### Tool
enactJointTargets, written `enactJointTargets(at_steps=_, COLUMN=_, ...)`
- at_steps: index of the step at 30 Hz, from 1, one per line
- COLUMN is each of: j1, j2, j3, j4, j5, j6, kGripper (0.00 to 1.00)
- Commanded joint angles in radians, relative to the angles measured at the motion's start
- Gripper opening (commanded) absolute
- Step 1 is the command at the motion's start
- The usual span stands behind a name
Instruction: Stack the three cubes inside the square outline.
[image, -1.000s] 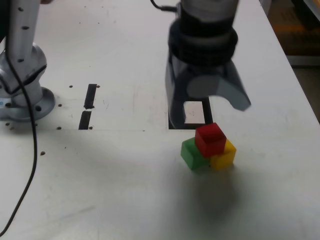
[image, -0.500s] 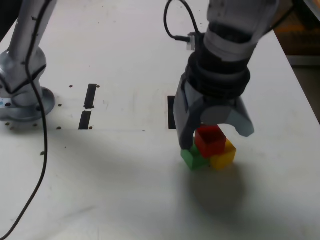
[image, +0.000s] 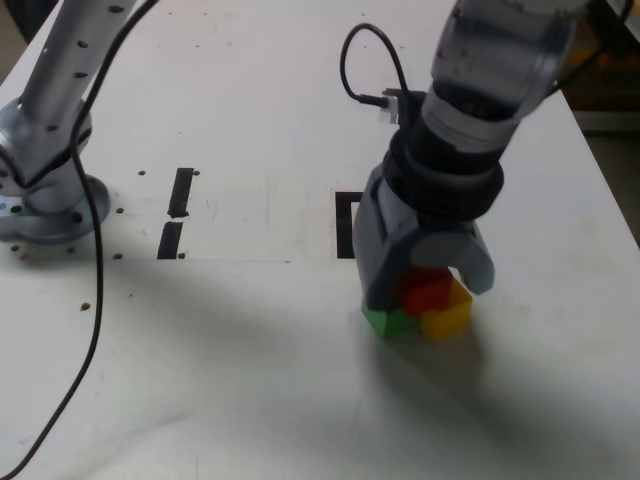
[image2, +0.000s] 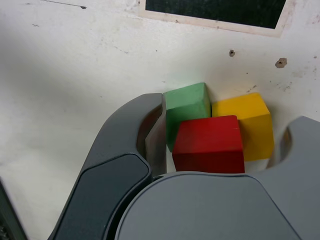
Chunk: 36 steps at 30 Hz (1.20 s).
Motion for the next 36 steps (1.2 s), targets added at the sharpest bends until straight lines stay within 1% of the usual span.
enactJointTargets(at_steps=1, j1=0.001, j2=0.004, j3=-0.015, j4=0.004, j5=0.003, j6=-0.001, kGripper=0.65)
enactJointTargets(at_steps=4, j1=0.001, j2=0.006, j3=-0.027, j4=0.007, j5=0.011, j6=-0.006, kGripper=0.52)
enactJointTargets(at_steps=7, j1=0.001, j2=0.009, j3=-0.032, j4=0.01, j5=0.015, j6=-0.009, kGripper=0.43)
enactJointTargets(at_steps=12, j1=0.001, j2=0.001, j3=-0.04, j4=0.03, j5=0.021, j6=-0.008, kGripper=0.36)
enactJointTargets(at_steps=17, j1=0.001, j2=-0.022, j3=-0.045, j4=0.047, j5=0.041, j6=-0.003, kGripper=0.28)
enactJointTargets(at_steps=20, j1=0.005, j2=-0.037, j3=-0.043, j4=0.065, j5=0.056, j6=0.014, kGripper=0.25)
enactJointTargets(at_steps=22, j1=0.019, j2=-0.057, j3=-0.031, j4=0.083, j5=0.067, j6=0.049, kGripper=0.24)
enactJointTargets(at_steps=25, j1=0.062, j2=-0.108, j3=0.018, j4=0.1, j5=0.08, j6=0.135, kGripper=0.25)
enactJointTargets(at_steps=27, j1=0.103, j2=-0.152, j3=0.071, j4=0.097, j5=0.089, j6=0.216, kGripper=0.25)
enactJointTargets(at_steps=32, j1=0.18, j2=-0.2, j3=0.169, j4=0.057, j5=0.117, j6=0.38, kGripper=0.25)
enactJointTargets(at_steps=36, j1=0.226, j2=-0.2, j3=0.253, j4=-0.028, j5=0.131, j6=0.448, kGripper=0.25)
